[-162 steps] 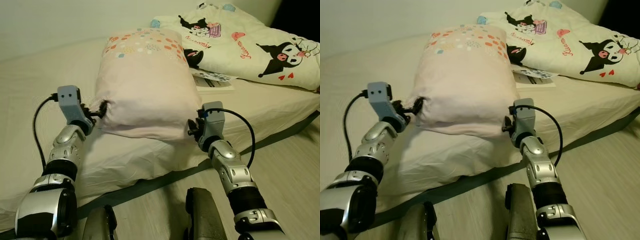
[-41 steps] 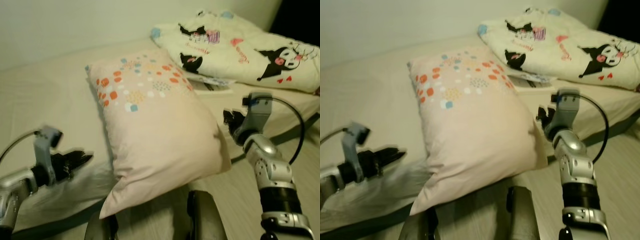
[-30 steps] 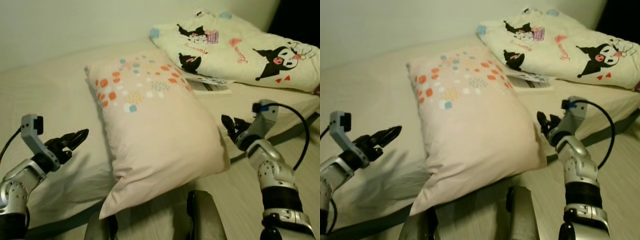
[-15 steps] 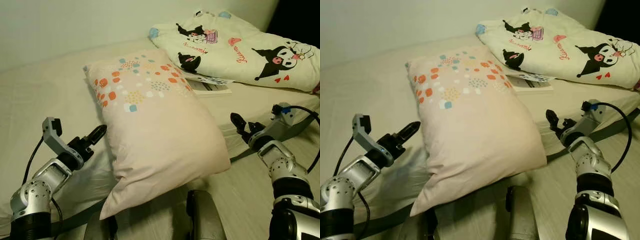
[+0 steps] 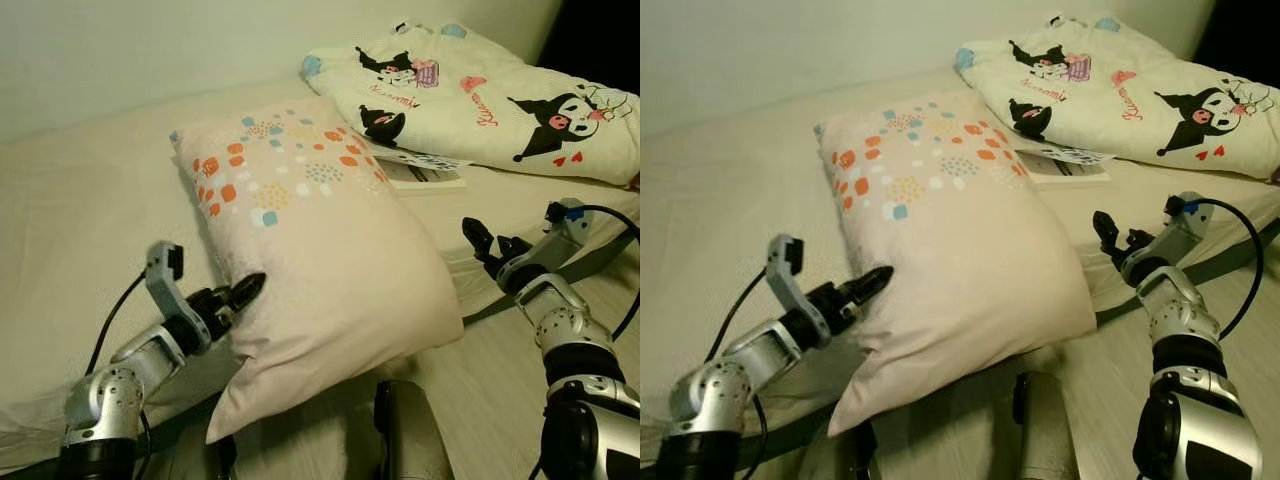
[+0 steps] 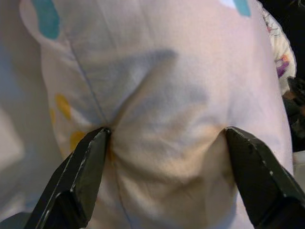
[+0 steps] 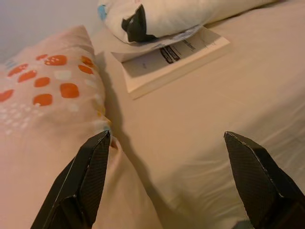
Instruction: Clean up the room
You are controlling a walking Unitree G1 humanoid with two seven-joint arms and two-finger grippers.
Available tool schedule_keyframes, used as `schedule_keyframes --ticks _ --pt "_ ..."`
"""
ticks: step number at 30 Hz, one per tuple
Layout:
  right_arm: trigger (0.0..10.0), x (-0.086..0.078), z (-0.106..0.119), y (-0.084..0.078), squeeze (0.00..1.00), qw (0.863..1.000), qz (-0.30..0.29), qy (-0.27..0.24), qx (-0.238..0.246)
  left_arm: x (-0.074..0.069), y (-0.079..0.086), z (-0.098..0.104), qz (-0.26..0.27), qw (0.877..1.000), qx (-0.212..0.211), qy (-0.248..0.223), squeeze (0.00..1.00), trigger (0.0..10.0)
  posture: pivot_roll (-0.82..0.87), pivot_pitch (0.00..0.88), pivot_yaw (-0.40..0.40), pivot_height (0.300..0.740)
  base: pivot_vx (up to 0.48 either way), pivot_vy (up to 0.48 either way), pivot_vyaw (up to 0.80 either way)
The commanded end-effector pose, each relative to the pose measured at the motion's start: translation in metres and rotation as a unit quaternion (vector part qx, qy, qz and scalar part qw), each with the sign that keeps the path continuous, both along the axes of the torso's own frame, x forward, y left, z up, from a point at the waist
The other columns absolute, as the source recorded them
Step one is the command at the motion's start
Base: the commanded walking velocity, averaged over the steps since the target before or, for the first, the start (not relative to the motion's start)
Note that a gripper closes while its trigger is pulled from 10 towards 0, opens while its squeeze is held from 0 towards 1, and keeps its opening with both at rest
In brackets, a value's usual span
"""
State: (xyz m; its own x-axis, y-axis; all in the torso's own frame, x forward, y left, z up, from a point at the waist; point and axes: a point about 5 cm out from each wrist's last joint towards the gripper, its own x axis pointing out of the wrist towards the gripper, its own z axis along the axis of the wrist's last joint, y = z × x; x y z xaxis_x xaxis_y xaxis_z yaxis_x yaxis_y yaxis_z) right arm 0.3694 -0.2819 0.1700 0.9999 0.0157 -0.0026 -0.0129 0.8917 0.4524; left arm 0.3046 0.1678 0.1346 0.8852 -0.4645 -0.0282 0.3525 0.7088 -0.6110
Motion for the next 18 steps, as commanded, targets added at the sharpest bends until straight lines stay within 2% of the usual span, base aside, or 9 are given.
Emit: schedule_keyframes --ticks 1,2,5,7,10,14,15,16,18 --pt "10.0 0.002 0.001 0.002 1.00 1.000 0.003 -0.005 0.005 0.004 -0.001 -0.006 0.016 0.997 -0.071 0.018 1.00 10.0 -0.08 0.228 0.042 0.550 0.000 0.000 0.00" --pt "10.0 0.002 0.001 0.002 1.00 1.000 0.003 -0.005 0.005 0.004 -0.001 -0.006 0.016 0.997 -0.071 0.018 1.00 10.0 -0.08 0.228 0.042 0.550 0.000 0.000 0.00" --pt "10.0 0.003 0.002 0.003 1.00 1.000 0.002 -0.009 0.008 0.011 -0.003 0.003 0.012 0.985 -0.173 0.019 1.00 10.0 -0.08 0.230 0.044 0.550 0.000 0.000 0.00" --pt "10.0 0.003 0.002 0.003 1.00 1.000 0.002 -0.009 0.008 0.011 -0.003 0.003 0.012 0.985 -0.173 0.019 1.00 10.0 -0.08 0.230 0.044 0.550 0.000 0.000 0.00" --pt "10.0 0.004 0.002 0.004 1.00 1.000 0.004 -0.007 0.006 0.011 -0.016 0.007 -0.014 0.977 -0.209 0.025 1.00 10.0 -0.07 0.231 0.043 0.550 0.000 0.000 0.00" --pt "10.0 0.004 0.001 0.004 1.00 1.000 0.005 -0.006 0.005 0.010 -0.024 0.007 -0.032 0.978 -0.206 0.026 1.00 10.0 -0.07 0.235 0.044 0.550 0.000 0.000 0.00" --pt "10.0 0.004 0.000 0.005 1.00 1.000 0.006 -0.005 0.004 0.007 -0.035 0.006 -0.055 0.980 -0.191 0.024 0.27 10.0 -0.07 0.235 0.044 0.550 0.000 0.000 0.00" --pt "10.0 0.005 0.000 0.006 1.00 1.000 0.006 -0.003 0.002 0.004 -0.045 0.002 -0.072 0.984 -0.163 0.023 0.00 10.0 -0.07 0.238 0.046 0.550 0.000 0.000 0.00" --pt "10.0 0.005 -0.001 0.006 1.00 1.000 0.006 -0.003 0.000 0.002 -0.053 -0.002 -0.086 0.986 -0.141 0.021 0.00 10.0 -0.08 0.243 0.048 0.550 0.000 0.000 0.00"
